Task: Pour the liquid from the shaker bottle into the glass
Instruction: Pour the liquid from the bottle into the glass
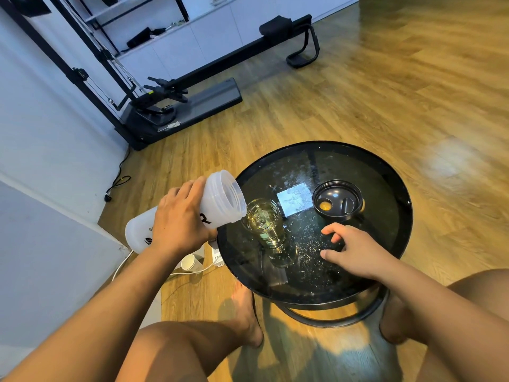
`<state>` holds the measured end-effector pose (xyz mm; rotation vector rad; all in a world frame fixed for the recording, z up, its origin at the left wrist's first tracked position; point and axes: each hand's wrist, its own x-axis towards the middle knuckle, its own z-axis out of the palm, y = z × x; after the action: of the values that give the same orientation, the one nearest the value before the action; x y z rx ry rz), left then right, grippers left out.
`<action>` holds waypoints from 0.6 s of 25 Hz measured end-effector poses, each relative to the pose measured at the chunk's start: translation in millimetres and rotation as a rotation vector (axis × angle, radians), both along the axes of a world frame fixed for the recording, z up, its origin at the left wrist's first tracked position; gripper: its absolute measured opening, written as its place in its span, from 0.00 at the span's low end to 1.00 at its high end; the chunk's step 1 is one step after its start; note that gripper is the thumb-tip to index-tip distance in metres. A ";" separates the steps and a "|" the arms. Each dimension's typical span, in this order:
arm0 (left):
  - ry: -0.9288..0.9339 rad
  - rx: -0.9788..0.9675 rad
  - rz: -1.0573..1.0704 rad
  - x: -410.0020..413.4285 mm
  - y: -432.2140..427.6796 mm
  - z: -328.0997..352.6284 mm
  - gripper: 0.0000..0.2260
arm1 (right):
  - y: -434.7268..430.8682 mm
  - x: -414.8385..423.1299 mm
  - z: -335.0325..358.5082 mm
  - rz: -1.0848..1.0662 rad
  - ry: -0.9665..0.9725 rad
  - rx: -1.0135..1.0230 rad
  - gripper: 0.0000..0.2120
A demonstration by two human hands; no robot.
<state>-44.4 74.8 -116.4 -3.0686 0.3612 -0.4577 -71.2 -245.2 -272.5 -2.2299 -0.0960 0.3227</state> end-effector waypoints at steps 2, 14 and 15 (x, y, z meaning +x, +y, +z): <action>0.000 0.019 -0.010 -0.2 0.2 -0.3 0.47 | 0.0 0.1 -0.6 0.002 -0.004 -0.003 0.22; 0.006 0.035 -0.016 0.1 -1.2 0.7 0.48 | 0.0 1.0 -4.3 0.004 -0.014 -0.014 0.21; 0.004 0.028 -0.012 0.3 -1.4 0.6 0.48 | 0.2 1.4 -4.8 0.002 -0.018 -0.015 0.21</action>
<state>-44.1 73.5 -115.8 -3.0428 0.3824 -0.4437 -69.7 -245.1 -277.3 -2.2482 -0.1057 0.3048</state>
